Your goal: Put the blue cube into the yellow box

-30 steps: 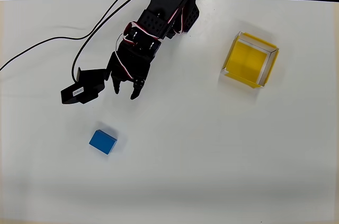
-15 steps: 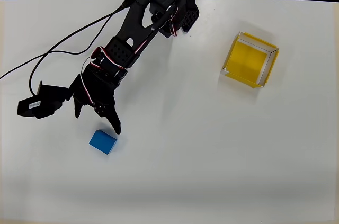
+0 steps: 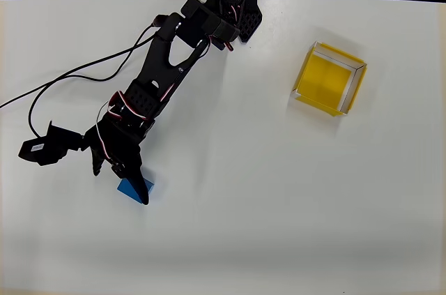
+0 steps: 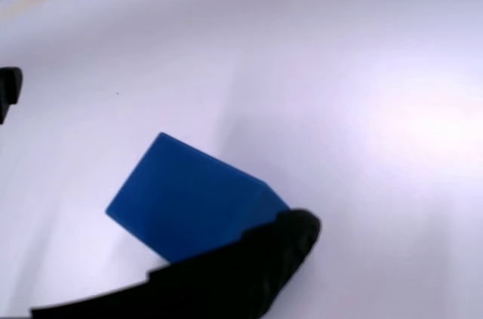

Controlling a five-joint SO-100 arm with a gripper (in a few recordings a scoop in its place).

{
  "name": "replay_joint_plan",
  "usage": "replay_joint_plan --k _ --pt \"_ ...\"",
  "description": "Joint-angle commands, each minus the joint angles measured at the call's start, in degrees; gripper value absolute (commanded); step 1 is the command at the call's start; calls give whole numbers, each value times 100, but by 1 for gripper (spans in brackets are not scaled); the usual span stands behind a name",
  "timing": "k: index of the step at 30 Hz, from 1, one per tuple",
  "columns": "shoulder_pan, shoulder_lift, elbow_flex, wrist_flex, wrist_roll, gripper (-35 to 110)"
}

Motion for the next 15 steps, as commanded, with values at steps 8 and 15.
replay_joint_plan --k 8,15 --pt "-185 -343 -1107 246 123 67" --pt "-325 -650 -1292 264 62 66"
